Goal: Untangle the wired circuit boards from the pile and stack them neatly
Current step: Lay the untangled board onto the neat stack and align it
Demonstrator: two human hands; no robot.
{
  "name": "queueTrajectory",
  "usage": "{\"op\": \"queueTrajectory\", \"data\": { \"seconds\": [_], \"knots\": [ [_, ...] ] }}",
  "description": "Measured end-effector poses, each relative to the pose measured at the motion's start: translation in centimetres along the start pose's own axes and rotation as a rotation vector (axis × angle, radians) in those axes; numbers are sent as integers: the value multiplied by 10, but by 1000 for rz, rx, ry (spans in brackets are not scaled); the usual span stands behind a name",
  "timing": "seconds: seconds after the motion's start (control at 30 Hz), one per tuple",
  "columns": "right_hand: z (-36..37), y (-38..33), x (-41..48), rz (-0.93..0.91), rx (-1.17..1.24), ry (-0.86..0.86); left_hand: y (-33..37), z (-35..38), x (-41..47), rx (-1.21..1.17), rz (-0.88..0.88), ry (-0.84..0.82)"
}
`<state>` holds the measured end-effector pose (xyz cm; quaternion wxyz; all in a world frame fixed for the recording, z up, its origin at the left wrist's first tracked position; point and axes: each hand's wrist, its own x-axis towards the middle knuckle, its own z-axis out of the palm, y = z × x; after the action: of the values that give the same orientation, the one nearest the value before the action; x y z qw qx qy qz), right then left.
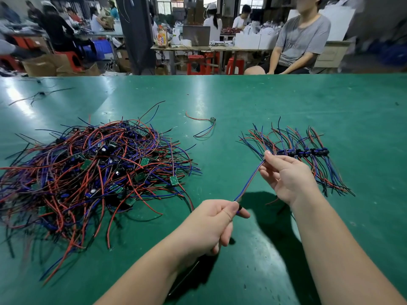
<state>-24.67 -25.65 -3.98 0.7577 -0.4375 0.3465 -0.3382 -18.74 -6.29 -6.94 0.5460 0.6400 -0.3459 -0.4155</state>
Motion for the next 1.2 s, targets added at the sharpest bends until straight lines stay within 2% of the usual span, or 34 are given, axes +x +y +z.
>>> {"op": "queueTrajectory", "data": {
  "seconds": [0.1,0.23,0.3,0.4,0.47,0.6,0.73,0.87,0.93,1.03,1.1,1.2],
  "knots": [
    [0,1,6,-93,1,93,1,-2,-1,-23,-12,-14],
    [-7,2,3,-303,-394,191,5,-6,3,-186,-25,125],
    [-1,7,-8,-360,-553,85,7,-9,7,-290,-23,228],
    [24,24,-34,-259,-562,-306,8,-12,8,-383,-7,332],
    [38,40,-46,-266,-676,-456,8,-12,10,-393,-4,378],
    [51,51,-52,-401,-857,-381,6,-15,14,-287,6,444],
    [50,45,-48,-343,-712,-287,4,-10,14,-233,17,347],
    [49,43,-51,-354,-824,-296,-2,-6,16,-58,65,291],
    [48,39,-52,-249,-749,-326,-1,-7,14,-82,83,244],
    [49,35,-49,-28,-507,-386,4,-6,8,-199,111,134],
    [50,30,-45,35,-422,-390,5,-5,6,-212,138,74],
    [44,7,-24,-95,-463,-276,4,-4,4,-121,162,10]
  ]
}}
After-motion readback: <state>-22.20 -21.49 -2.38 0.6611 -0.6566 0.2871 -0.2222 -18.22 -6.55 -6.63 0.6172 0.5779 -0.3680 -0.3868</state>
